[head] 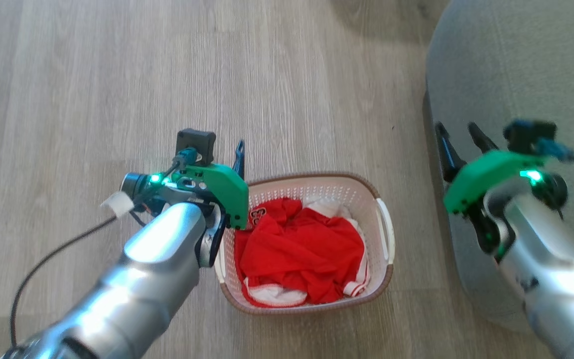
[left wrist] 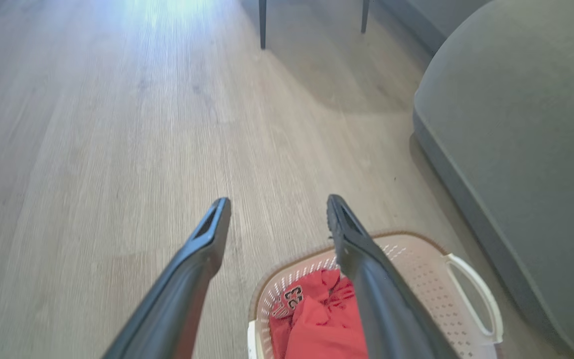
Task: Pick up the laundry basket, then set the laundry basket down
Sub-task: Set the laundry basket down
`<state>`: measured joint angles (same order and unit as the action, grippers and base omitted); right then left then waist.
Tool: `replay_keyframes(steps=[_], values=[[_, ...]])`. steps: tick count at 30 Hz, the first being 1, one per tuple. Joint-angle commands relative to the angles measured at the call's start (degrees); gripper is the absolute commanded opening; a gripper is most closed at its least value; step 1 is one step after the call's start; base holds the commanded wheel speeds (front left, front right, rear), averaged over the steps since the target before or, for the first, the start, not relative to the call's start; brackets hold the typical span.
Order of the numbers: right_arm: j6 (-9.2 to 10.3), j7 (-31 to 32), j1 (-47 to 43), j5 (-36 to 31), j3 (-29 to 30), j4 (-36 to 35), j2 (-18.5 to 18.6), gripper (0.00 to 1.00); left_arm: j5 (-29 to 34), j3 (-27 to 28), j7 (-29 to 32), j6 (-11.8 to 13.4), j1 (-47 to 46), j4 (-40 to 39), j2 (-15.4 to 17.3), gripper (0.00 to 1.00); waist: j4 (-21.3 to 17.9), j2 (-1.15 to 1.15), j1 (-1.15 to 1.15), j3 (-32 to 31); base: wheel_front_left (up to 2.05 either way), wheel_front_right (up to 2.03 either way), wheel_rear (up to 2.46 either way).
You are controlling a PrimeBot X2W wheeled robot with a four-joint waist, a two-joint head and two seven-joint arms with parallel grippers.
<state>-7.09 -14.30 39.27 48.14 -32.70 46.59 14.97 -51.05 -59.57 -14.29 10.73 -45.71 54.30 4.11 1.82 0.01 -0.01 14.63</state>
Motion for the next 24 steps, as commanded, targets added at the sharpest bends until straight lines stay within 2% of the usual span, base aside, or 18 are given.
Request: replay_keyframes(steps=[1, 4, 7, 10, 13, 18, 24], values=[[-0.40, -0.7, -3.3, -3.2, 3.1, -3.6, -0.4, 1.00, 3.8, 4.3, -0.7, 1.3, 1.8, -4.2, 2.7, 1.00, -0.2, -0.01, 0.01, -1.3, 0.00, 0.00, 0.00], [-0.40, -0.7, -8.1, -9.6, 10.4, -9.6, -2.0, 1.00, 11.5, 12.5, -0.7, 3.5, 7.2, -13.4, 3.9, 1.00, -0.1, -0.01, 0.01, -3.0, 0.00, 0.00, 0.00], [-0.40, -0.7, -12.1, -15.0, 15.5, -15.5, -3.8, 1.00, 19.0, 19.8, -0.7, 4.1, 12.5, -21.7, 4.1, 1.00, -0.1, -0.01, 0.01, -4.2, 0.00, 0.00, 0.00], [-0.40, -0.7, -14.6, -20.3, 17.3, -20.8, -4.8, 1.00, 26.0, 26.2, -0.7, 3.5, 16.8, -29.7, 3.7, 1.00, -0.2, -0.01, 0.01, -4.8, 0.00, 0.00, 0.00], [-0.40, -0.7, -16.2, -22.8, 19.9, -25.6, -6.2, 1.00, 31.8, 31.2, -0.7, 2.2, 20.2, -36.0, 3.2, 1.00, -0.3, -0.01, 0.01, -5.3, 0.00, 0.00, 0.00], [-0.40, -0.7, -19.0, -27.7, 21.9, -33.6, -7.3, 1.00, 37.4, 38.0, -0.7, -0.1, 25.6, -43.8, 1.3, 1.00, -0.6, -0.01, 0.01, -6.1, 0.00, 0.00, 0.00], [-0.40, -0.7, -22.7, -29.4, 24.4, -38.7, -9.0, 1.00, 39.9, 42.0, -0.7, -2.0, 30.6, -48.6, -0.6, 1.00, -0.8, -0.01, 0.01, -6.7, 0.00, 0.00, 0.00]])
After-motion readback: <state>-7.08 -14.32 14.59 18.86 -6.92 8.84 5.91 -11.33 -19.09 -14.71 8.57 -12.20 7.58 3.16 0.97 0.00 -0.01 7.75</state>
